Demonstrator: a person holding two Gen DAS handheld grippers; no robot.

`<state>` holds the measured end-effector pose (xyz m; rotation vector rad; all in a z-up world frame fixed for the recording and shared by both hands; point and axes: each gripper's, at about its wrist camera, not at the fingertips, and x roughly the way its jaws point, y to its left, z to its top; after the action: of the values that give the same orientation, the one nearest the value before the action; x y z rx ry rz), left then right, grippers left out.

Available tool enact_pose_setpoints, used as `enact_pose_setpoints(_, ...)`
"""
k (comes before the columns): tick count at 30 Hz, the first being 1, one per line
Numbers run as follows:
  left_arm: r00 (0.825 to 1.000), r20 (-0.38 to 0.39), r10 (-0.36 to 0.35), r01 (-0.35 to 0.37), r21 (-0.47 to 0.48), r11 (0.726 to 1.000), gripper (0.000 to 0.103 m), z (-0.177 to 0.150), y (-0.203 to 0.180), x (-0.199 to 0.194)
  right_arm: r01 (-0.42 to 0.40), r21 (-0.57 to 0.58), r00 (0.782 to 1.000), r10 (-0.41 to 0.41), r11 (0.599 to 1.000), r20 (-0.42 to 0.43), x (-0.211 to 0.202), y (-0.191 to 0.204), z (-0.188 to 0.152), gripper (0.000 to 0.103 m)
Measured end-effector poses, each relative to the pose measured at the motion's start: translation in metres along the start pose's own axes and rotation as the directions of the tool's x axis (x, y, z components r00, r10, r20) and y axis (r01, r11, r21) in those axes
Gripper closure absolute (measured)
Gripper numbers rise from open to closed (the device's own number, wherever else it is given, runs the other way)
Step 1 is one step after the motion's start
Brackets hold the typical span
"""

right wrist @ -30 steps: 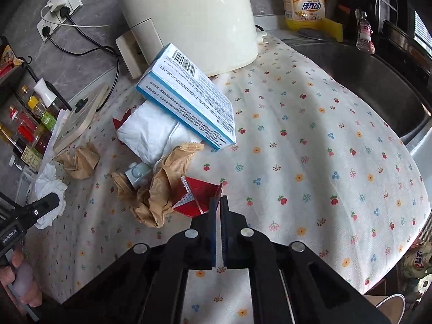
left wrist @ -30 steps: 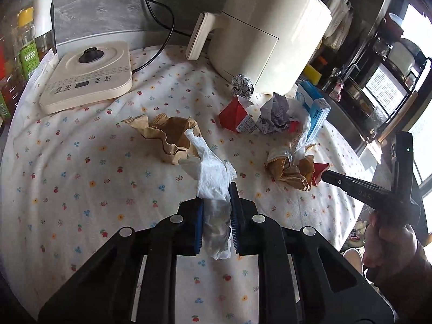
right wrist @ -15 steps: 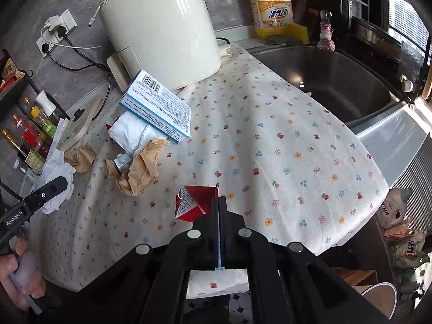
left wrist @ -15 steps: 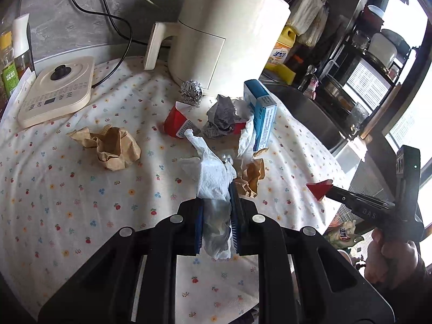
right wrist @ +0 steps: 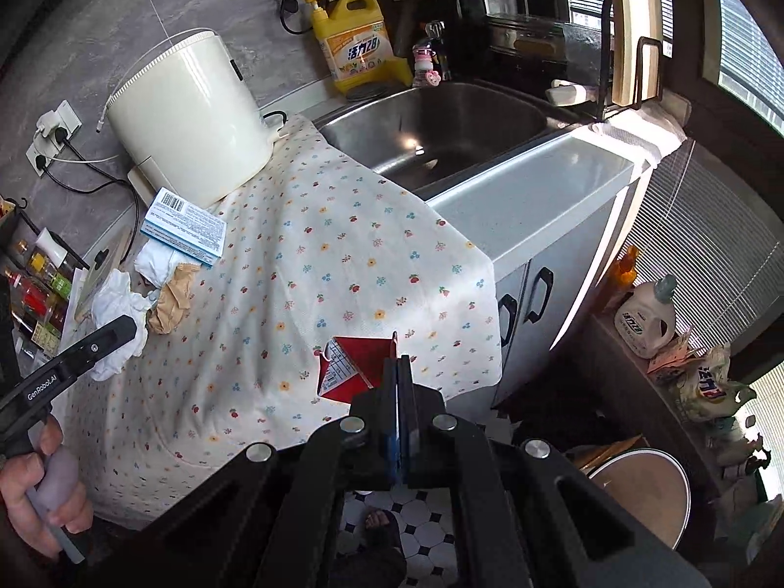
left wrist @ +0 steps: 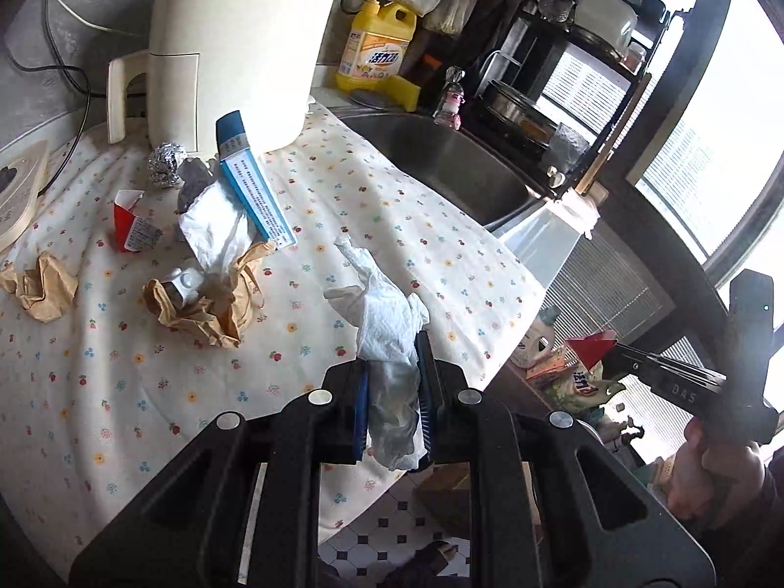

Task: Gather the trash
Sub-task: 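Carry the tissue with the left tool to the white bin and release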

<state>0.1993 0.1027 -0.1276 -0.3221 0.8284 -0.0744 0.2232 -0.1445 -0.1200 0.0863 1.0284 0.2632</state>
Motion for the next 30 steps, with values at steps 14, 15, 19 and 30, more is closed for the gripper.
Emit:
enact_pose_setpoints(14,0.979,-0.127,-0.157,0.177,0.163,0.971,0.086,-0.017,-0.130,0.059,0.151,0.210,0.987,-0.158,0.966,0.018,-0.060,-0.129,-0.049,0.101)
enact_pose_setpoints(15,0.976,-0.137,-0.167,0.189,0.174,0.966,0.086,-0.021,-0.140,0.063,0.160,0.224,0.986,-0.168,0.961,0.017,-0.064,-0.137,-0.054,0.101)
enact_pose_setpoints(19,0.963,-0.178,-0.202,0.239,0.215,0.947,0.086,-0.032,-0.178,0.077,0.200,0.280,0.978,-0.209,0.939,0.002,-0.077,-0.171,-0.071,0.101)
enact_pose_setpoints(30,0.927,-0.275,-0.255,0.331,0.275,0.903,0.086,-0.070,-0.268,0.110,0.238,0.367,0.971,-0.233,0.899,-0.060,-0.101,-0.244,-0.121,0.087)
